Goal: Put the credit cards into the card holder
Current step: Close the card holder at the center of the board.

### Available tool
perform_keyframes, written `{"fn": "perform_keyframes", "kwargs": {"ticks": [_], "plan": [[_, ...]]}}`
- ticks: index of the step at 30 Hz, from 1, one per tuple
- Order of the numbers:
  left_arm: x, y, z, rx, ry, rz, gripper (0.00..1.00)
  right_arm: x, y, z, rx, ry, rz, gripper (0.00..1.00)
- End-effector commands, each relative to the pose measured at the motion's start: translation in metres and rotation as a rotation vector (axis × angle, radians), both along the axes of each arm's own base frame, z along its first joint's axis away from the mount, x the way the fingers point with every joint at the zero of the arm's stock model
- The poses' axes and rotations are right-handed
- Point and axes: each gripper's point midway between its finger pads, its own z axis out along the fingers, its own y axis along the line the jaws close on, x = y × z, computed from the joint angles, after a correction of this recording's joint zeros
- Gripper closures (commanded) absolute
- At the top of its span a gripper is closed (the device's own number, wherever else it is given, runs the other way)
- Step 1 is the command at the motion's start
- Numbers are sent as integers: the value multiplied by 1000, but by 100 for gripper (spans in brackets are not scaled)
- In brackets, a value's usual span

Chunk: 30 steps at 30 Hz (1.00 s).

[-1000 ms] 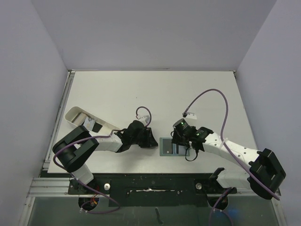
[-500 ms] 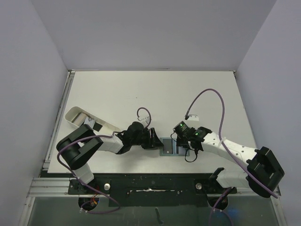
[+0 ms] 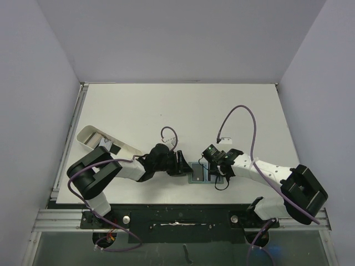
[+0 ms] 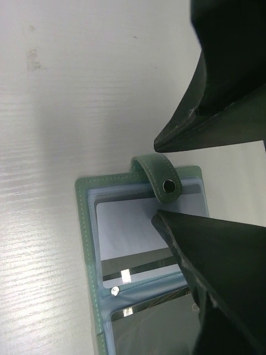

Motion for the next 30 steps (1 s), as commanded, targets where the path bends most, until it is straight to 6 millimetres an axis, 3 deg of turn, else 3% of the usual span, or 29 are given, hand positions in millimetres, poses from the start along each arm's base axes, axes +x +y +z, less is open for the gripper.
{"fn": "perform_keyframes", "kwargs": {"ticks": [1, 8, 13, 20, 30], "plan": [[6, -5, 4, -12, -36, 5, 54, 8, -10, 6, -56, -58, -33, 57], [10, 4, -7, 59, -42, 31, 53, 10, -16, 7, -77, -80, -50, 80], [18, 11, -10, 109, -67, 69, 53, 9, -17, 2, -74, -83, -57, 89], [13, -1, -9, 28, -14, 62, 52, 8, -7, -4, -2, -88, -58, 93], [4, -27, 30, -254, 57, 54, 53, 1, 2, -11, 104, -94, -65, 93]]}}
